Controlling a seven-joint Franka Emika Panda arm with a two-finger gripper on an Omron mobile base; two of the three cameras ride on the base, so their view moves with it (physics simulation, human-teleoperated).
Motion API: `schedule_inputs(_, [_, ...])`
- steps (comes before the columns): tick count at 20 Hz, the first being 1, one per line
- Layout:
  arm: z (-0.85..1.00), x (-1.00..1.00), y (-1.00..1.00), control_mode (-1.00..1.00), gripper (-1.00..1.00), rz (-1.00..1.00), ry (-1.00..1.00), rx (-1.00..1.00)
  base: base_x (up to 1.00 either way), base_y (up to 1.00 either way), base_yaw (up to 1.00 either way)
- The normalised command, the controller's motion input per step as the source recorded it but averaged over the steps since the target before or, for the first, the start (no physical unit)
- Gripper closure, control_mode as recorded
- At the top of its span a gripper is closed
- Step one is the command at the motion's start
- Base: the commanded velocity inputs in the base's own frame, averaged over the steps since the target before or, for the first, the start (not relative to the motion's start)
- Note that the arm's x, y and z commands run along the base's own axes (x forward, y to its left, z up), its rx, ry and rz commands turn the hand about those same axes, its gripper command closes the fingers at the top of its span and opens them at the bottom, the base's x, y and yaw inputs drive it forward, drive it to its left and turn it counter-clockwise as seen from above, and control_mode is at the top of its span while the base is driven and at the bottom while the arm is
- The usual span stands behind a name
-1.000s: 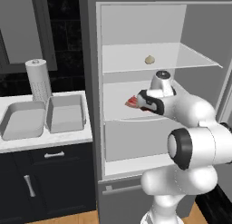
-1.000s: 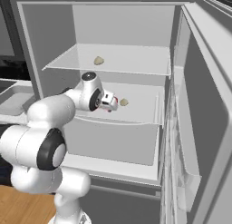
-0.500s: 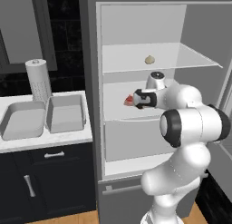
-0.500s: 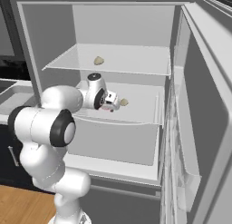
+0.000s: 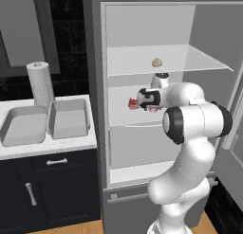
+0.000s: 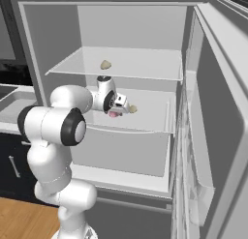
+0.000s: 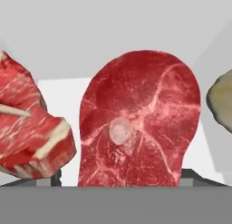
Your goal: Place one garlic and one steak in each tupperware on the nearby counter, to pack two identical lunches.
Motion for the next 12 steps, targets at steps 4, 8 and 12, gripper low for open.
schedule_inputs(4, [-0.35, 0.0, -0.03, -1.0, 1.0, 0.0, -0.04, 0.0, 0.0, 0.0, 0.0])
schedule_inputs(8, [0.0, -0.26, 0.0, -1.0, 1.0, 0.0, 0.0, 0.0, 0.0, 0.0, 0.0])
schedule_inputs(12, [0.0, -1.0, 0.0, -1.0, 1.0, 0.0, -0.26, 0.0, 0.0, 0.0, 0.0])
